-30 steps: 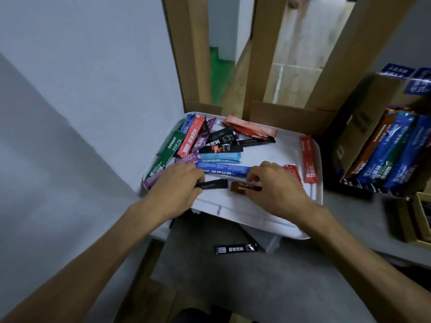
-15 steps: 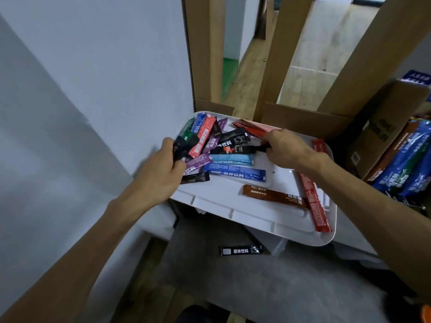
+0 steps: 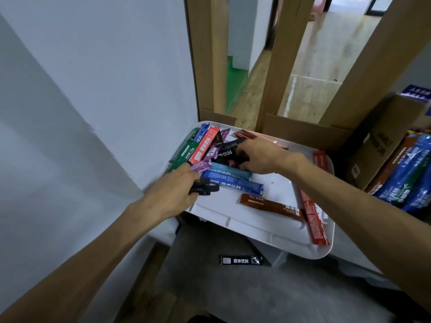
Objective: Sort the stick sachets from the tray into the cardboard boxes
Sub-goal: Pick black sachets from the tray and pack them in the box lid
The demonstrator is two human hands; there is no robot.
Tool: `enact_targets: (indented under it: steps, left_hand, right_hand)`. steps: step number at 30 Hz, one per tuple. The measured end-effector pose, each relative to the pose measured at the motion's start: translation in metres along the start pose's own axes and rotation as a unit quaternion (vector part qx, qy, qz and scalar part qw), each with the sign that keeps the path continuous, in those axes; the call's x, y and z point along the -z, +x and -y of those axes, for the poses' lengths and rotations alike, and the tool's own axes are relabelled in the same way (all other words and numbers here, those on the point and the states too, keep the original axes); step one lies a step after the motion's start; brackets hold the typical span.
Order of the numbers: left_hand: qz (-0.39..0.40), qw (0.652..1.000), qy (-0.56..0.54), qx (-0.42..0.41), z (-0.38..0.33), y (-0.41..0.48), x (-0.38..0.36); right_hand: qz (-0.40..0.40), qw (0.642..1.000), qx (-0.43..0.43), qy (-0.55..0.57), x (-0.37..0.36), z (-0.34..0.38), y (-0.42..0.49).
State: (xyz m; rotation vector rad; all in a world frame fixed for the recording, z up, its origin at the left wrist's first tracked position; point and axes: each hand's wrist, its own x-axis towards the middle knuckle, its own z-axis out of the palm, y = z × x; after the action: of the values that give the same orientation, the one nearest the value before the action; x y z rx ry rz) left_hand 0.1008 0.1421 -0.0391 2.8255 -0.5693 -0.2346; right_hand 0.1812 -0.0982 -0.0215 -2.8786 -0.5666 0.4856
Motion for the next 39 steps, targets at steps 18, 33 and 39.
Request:
enact_targets:
  steps: [18, 33, 39]
  left_hand:
    - [-0.211, 0.943, -0.204, 0.161, -0.003, 0.047, 0.039]
    - [0.033, 0.964, -0.153, 0.213, -0.028, 0.143, 0.035]
    - [0.050, 0.942, -0.255, 0.214, -0.021, 0.124, 0.051]
  right_hand:
    - [-0.064, 0.996, 0.059, -0.011, 0.017, -0.001, 0.033]
    - [-0.043, 0.991, -0.026, 0.121, 0.010, -0.019, -0.018]
    - [-0.071, 0.974, -0.091, 0.197, 0.018, -0.042, -0.053]
